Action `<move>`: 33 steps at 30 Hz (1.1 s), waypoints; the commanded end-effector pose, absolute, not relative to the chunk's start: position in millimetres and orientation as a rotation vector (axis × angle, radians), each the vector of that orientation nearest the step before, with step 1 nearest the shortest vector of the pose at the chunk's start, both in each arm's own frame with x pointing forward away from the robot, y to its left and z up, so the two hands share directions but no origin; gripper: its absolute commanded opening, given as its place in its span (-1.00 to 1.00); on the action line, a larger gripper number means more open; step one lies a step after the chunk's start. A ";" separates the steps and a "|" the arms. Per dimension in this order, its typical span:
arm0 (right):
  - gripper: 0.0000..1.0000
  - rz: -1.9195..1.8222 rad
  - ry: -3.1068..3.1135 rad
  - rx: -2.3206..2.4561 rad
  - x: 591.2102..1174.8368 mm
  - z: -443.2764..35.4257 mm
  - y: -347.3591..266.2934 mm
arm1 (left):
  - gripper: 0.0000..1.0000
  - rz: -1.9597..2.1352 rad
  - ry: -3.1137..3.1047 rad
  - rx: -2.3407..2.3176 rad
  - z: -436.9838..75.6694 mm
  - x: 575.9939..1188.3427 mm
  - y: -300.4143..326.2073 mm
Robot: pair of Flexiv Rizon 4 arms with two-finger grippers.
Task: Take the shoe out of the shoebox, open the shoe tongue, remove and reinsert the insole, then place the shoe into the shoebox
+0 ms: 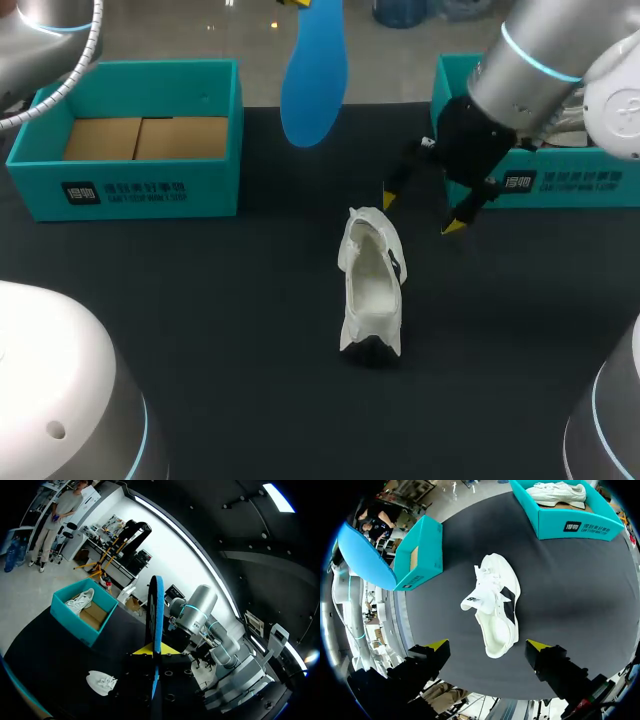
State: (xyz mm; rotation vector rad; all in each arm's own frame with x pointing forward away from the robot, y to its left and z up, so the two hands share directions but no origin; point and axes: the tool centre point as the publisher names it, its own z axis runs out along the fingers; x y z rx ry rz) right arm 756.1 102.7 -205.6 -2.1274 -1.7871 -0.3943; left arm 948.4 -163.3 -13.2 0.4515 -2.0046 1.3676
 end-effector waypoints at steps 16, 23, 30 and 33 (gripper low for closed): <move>1.00 -0.875 -1.317 -1.737 762.5 -175.0 123.9 | -1.00 1.367 -2.003 0.448 -13.8 949.9 -163.3; 1.00 -0.910 -1.275 -1.733 767.9 -166.7 127.2 | -1.00 1.367 -2.003 0.448 -13.8 949.9 -163.3; 1.00 -0.862 -1.285 -1.739 770.2 -168.2 133.4 | -1.00 1.367 -2.003 0.448 -13.8 949.9 -163.3; 1.00 -0.862 -1.285 -1.739 770.2 -168.2 133.4 | -1.00 1.367 -2.003 0.448 -13.8 949.9 -163.3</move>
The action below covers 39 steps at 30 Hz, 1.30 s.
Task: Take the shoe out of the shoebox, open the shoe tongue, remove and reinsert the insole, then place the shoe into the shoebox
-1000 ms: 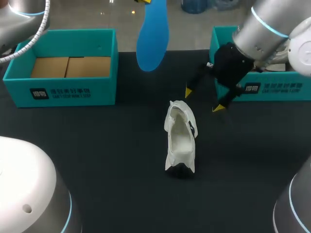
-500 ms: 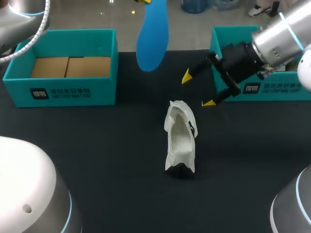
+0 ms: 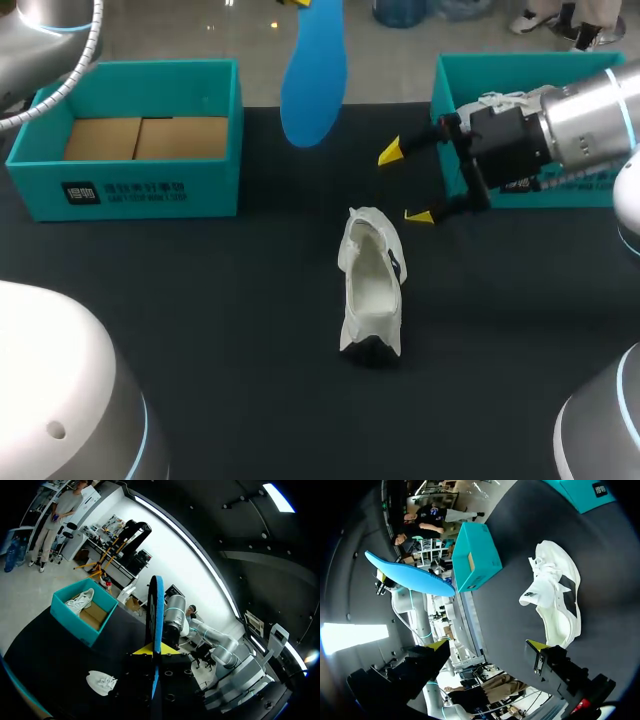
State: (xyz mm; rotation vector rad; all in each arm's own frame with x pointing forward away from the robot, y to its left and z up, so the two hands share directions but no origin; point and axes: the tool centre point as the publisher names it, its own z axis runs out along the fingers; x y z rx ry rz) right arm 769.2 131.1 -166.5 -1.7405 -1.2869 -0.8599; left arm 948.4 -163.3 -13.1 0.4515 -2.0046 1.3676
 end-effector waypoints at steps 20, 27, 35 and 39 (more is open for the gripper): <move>1.00 -0.869 -1.281 -1.731 771.9 -166.4 136.5 | -1.00 1.367 -2.003 0.448 -13.8 949.9 -163.3; 1.00 -0.840 -1.252 -1.718 780.2 -153.6 154.6 | -1.00 1.367 -2.003 0.448 -13.8 949.9 -163.3; 1.00 -0.845 -1.167 -1.698 784.0 -146.8 181.2 | -1.00 1.367 -2.003 0.448 -13.8 949.9 -163.3; 1.00 -0.910 -1.132 -1.678 784.8 -147.5 190.4 | -1.00 1.367 -2.003 0.448 -13.8 949.9 -163.3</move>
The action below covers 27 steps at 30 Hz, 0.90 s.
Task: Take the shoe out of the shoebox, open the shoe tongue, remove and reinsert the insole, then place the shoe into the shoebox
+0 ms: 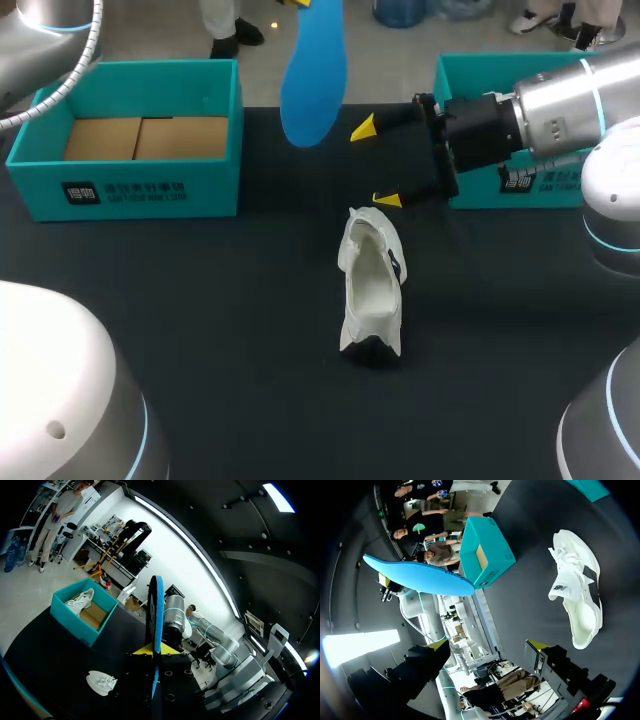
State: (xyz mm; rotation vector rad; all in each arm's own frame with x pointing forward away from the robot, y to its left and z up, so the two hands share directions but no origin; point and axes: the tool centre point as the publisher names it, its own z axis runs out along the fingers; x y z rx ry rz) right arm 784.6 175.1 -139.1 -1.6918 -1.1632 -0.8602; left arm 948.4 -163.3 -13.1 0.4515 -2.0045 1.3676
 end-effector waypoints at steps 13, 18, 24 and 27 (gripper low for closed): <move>1.00 -1.014 -1.061 -1.648 791.7 -150.0 190.3 | -1.00 1.367 -2.003 0.448 -13.8 949.9 -163.3; 1.00 -1.022 -1.057 -1.637 795.5 -147.7 186.7 | -1.00 1.367 -2.003 0.448 -13.8 949.9 -163.3; 1.00 -1.061 -1.061 -1.600 798.4 -146.9 184.3 | -1.00 1.367 -2.003 0.448 -13.8 949.9 -163.3; 1.00 -1.061 -1.061 -1.600 798.4 -146.9 184.3 | -1.00 1.367 -2.003 0.448 -13.8 949.9 -163.3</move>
